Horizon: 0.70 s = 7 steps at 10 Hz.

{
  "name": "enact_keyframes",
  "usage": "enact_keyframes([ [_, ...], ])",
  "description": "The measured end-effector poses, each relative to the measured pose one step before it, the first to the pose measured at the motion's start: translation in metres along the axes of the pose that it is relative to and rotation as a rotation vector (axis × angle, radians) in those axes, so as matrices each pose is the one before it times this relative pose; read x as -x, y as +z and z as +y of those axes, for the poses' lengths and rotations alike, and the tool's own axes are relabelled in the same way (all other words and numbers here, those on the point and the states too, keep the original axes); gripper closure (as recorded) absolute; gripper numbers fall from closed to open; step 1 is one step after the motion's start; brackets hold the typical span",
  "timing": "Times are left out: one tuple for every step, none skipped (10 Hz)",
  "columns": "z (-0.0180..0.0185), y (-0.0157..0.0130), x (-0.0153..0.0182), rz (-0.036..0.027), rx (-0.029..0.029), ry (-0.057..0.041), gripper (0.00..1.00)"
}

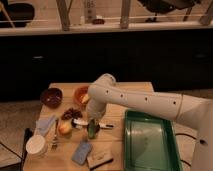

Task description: Place pepper in metal cup

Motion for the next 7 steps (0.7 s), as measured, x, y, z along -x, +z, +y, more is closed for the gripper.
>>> enact_keyframes([
  [-0.00021, -0.00096, -0.0007, 0.00045, 0.00005, -0.00079, 0.59],
  [0.00011, -0.00079, -0.0009, -0.00024, -0.0017, 0.00027, 0.51],
  [0.00142, -0.00127, -0.00161, -0.00023, -0.00022, 0.00255, 0.41],
  [0.00091, -0.00133, -0.00221, -0.00078, -0.00009, 0.0016, 0.29],
  [-0.00026, -0.00099, -0.00234, -0.00105, 0.00025, -0.00041, 0.22],
  [-0.00104, -0.00052, -0.00164, -0.00069, -0.00099, -0.00129, 0.2],
  [-0.00099, -0.0004, -0.00187, -0.00313, 0.0034, -0.00244, 0.2],
])
